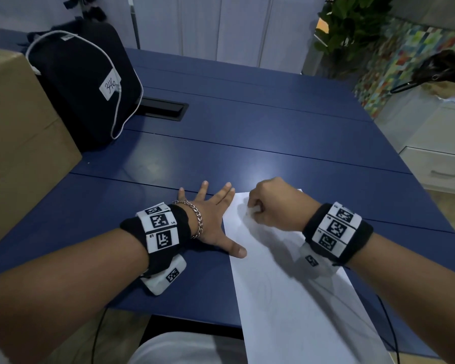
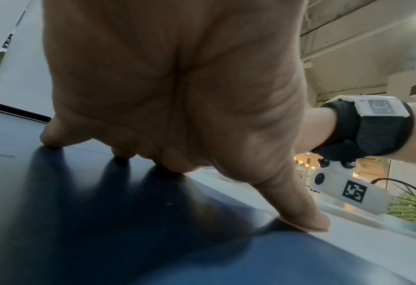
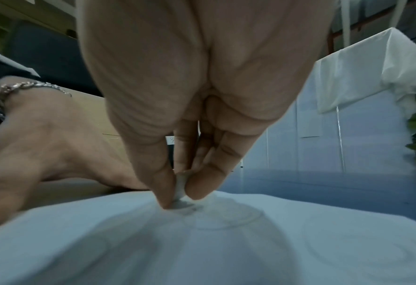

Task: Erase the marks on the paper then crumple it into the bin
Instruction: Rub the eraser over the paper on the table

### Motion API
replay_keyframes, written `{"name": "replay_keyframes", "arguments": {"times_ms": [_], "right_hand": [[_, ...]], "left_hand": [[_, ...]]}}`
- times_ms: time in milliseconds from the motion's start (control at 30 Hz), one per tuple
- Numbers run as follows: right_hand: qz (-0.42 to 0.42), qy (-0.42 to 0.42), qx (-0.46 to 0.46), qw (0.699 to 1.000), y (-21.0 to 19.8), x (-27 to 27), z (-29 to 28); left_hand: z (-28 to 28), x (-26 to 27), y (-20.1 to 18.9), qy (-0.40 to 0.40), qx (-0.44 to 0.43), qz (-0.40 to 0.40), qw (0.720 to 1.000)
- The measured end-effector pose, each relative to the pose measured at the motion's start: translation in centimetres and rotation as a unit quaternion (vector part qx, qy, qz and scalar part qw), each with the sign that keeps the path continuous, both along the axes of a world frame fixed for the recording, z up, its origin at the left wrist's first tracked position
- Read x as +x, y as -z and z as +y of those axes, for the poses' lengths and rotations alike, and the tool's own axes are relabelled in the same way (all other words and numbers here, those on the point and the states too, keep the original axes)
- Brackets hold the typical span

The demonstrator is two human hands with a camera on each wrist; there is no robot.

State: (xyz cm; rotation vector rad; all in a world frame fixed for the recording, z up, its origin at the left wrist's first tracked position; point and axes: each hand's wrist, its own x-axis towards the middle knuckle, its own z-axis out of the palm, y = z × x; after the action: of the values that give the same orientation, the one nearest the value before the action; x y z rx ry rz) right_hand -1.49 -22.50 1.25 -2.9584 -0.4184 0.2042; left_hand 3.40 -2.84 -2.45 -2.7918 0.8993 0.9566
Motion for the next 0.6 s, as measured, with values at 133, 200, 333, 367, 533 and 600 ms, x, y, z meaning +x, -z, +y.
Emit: {"name": "replay_keyframes", "arguments": {"times_ms": [133, 200, 333, 367, 533, 600], "right_hand": [[0.077, -0.083, 0.01, 0.994, -0.3, -2.3, 2.7], [0.051, -0.068, 0.01, 0.996, -0.5, -0.9, 2.0], [-0.009, -0.012, -0.002, 1.0, 0.0, 0.5, 0.6], [0.006, -0.03, 0.002, 1.0, 0.0, 0.2, 1.0], [0.05, -0.058, 0.024, 0.997, -0.5, 0.7, 1.6], [0.003, -0.017, 0.027, 0.999, -0.4, 1.9, 0.9]], "left_hand": [[0.1, 0.0, 0.0, -0.014, 0.008, -0.008, 1.0], [0.2, -0.1, -0.2, -0.029, 0.016, -0.007, 0.999], [0.2, -0.3, -0.5, -0.052, 0.025, -0.001, 0.998], [0.2, -0.3, -0.5, -0.053, 0.025, -0.001, 0.998], [0.2, -0.3, -0.6, -0.051, 0.032, 0.0, 0.998], [0.2, -0.3, -0.7, -0.052, 0.034, 0.002, 0.998]]}}
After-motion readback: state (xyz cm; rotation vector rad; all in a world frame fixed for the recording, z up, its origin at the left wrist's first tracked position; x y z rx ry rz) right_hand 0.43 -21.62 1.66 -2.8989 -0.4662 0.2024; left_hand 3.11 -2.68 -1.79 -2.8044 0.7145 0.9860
